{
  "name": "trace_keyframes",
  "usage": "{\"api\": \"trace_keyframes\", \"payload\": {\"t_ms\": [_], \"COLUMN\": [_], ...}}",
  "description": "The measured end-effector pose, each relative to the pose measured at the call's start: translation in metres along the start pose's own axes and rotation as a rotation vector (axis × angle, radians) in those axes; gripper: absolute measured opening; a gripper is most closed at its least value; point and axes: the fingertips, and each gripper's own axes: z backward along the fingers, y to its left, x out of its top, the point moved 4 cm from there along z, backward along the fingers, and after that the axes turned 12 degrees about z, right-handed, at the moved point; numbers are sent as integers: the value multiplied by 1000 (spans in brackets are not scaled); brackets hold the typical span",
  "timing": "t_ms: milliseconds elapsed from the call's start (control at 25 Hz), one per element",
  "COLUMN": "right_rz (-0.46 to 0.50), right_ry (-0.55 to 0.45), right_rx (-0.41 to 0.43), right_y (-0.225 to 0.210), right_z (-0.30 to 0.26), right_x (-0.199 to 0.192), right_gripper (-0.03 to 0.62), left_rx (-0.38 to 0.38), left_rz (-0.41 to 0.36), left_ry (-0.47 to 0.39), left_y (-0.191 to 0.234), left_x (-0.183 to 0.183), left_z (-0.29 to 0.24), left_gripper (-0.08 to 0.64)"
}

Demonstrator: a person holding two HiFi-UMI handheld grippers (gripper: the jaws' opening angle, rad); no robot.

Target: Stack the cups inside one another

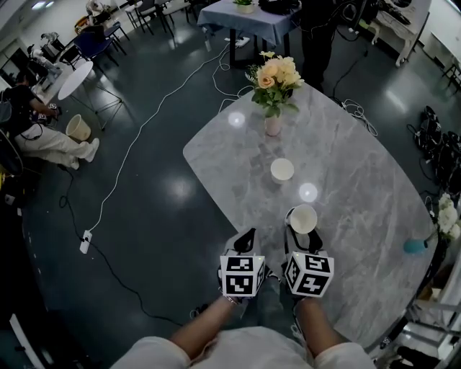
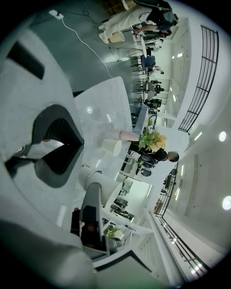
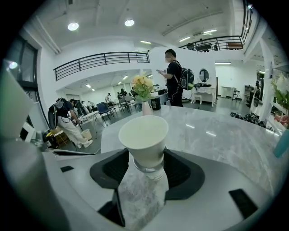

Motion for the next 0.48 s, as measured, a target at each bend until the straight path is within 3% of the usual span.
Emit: {"api": "trace_keyframes", "payload": {"t_ms": [480], "right_rz": [0], "right_ry": [6], "right_rx": [21], "right_y": [0], "right_z": [-6], "right_x": [-3], "right_gripper": [223], "left_rx": [7], "left_rz": [-2], "left_ry": [9], "left_y": [2], "left_x": [1], "left_z": [-5], "left_gripper": [-5]}}
